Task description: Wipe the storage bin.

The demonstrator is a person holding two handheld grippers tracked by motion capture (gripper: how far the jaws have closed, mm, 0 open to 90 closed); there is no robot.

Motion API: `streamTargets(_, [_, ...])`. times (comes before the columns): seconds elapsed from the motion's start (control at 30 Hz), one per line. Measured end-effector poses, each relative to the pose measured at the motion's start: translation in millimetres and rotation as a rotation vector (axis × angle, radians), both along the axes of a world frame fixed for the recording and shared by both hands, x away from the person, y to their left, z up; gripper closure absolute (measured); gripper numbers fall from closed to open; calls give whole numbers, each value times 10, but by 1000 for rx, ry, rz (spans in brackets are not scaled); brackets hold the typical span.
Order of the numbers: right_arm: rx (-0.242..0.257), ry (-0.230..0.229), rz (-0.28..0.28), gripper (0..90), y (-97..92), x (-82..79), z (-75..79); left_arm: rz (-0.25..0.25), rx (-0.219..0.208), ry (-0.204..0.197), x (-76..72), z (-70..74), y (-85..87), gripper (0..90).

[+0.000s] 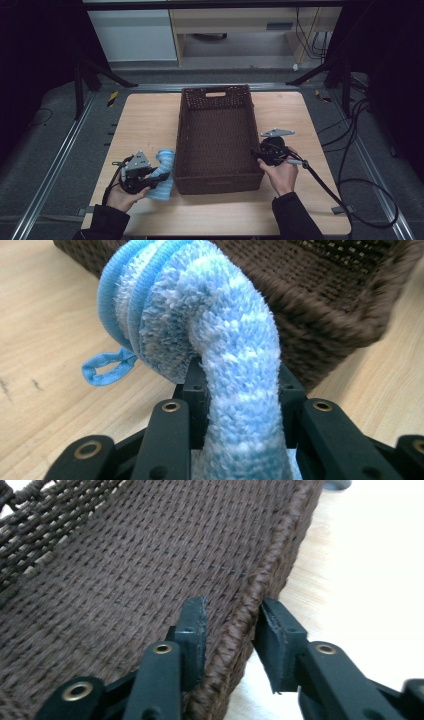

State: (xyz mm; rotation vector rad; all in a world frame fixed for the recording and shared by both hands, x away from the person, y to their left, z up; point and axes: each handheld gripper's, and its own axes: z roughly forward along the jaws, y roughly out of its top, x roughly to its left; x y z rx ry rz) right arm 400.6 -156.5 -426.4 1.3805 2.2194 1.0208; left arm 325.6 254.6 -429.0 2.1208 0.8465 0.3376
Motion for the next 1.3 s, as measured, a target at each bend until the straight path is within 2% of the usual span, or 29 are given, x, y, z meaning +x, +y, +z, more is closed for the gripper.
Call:
streamTargets(0.1, [14,-6,-12,739,3,8,2,-9,12,-10,-17,14,-33,675])
streamTargets(0.23, [29,-9,-44,762,2,19,4,-21,23,-6,-36,-15,-69,676])
streamTargets(0.33, [37,-9,-57,765,-2,44,2,-35,49,20,-50,-108,-110,675])
streamTargets(0.47, [46,-9,-73,765,-10,95,-4,-53,107,82,-43,-315,-170,675])
streamTargets(0.53, [49,-10,-77,764,-12,104,-5,-50,128,91,-34,-366,-183,675])
streamTargets(0.6, [51,-10,-79,763,-11,104,-6,-40,115,91,-29,-350,-178,676])
streamTargets(0.67, [51,-13,-77,763,-12,102,-7,-30,94,72,-37,-288,-162,677])
streamTargets(0.9, [53,-11,-84,764,-12,108,-5,-5,4,-41,-101,60,-98,677])
streamTargets(1.0, [53,-14,-90,764,-15,119,-6,0,-6,-59,-121,129,-92,678])
streamTargets(1.07, [52,-14,-98,765,-17,126,-6,-4,-1,-46,-117,84,-108,678])
streamTargets(1.3, [45,-15,-115,765,-21,122,-2,-19,57,40,-33,-203,-181,678])
